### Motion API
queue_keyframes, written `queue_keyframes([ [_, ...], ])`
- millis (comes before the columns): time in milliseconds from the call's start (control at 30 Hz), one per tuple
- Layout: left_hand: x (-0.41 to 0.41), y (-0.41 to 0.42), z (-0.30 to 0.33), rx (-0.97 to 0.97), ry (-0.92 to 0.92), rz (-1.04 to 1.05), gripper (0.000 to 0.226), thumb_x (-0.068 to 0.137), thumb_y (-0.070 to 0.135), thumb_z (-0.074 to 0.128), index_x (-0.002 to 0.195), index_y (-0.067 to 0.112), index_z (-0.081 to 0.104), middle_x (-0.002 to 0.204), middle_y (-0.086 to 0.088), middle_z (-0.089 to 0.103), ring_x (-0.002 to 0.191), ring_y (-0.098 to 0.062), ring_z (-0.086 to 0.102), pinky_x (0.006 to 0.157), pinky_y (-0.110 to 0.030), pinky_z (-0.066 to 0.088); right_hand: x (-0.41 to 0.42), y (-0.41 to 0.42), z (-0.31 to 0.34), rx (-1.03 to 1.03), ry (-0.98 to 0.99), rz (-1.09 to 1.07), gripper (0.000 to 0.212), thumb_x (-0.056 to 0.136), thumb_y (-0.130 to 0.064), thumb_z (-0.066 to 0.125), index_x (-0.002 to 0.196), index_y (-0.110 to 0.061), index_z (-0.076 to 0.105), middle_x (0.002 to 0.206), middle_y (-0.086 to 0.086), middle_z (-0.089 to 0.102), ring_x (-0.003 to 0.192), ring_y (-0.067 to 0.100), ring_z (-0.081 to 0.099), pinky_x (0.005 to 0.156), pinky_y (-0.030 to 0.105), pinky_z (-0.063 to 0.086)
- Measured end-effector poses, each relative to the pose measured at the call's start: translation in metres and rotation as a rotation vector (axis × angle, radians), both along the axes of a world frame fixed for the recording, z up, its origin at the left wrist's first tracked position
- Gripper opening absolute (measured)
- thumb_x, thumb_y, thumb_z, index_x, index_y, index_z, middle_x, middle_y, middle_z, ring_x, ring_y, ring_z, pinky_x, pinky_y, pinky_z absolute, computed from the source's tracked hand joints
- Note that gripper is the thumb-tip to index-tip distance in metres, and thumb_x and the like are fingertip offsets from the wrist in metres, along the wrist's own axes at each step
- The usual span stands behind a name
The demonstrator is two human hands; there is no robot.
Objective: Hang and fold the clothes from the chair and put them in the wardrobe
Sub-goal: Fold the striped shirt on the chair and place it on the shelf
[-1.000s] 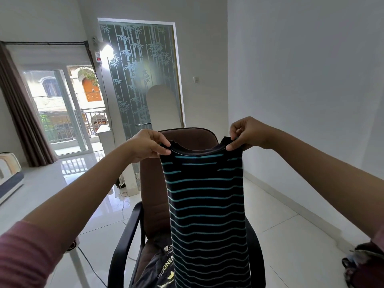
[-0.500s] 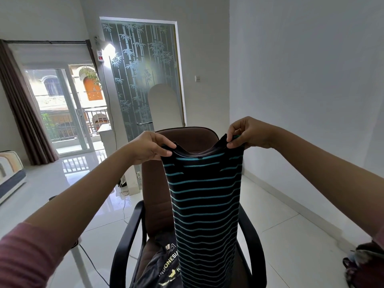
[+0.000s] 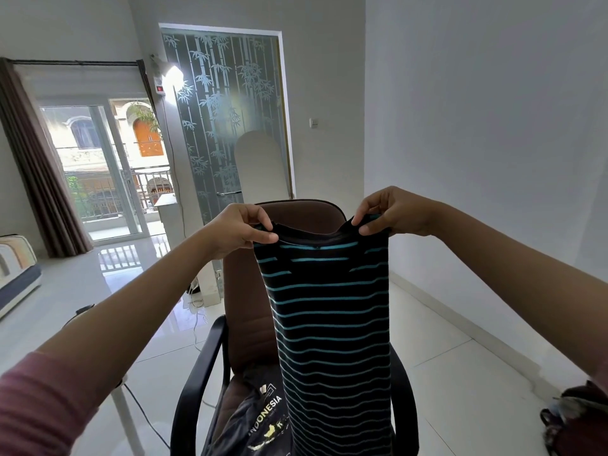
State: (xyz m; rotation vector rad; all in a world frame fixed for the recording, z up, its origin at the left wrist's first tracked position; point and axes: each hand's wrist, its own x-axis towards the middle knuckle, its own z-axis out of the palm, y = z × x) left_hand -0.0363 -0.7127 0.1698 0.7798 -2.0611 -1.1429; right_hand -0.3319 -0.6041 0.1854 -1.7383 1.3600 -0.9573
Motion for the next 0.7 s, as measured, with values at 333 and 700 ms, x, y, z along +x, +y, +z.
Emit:
queue_keyframes([
  [333,-0.006,0.004,0.0,0.168,-0.078,-0.156,0.033,0.039,0.016,0.089,0.069,0.013,0.074,0.073,-0.005,0.073,0.073,-0.016,0.071,0.062,-0.021,0.056,-0.006,0.004,-0.004,0.044,0.017,0.043,0.02,0.084,0.013,0.059,0.088,-0.004,0.067,0.08,0.003,0.073,0.072,0.015,0.069,0.06,0.021,0.055],
  [700,-0.019,0.007,-0.005,-0.006,-0.131,-0.108,0.014,0.074,-0.008,0.069,0.077,0.004,0.065,0.068,0.0,0.07,0.07,-0.014,0.068,0.066,-0.022,0.056,-0.014,0.001,-0.013,0.038,-0.007,0.042,0.018,0.085,0.013,0.058,0.086,-0.003,0.066,0.079,0.003,0.072,0.071,0.013,0.068,0.062,0.02,0.055],
])
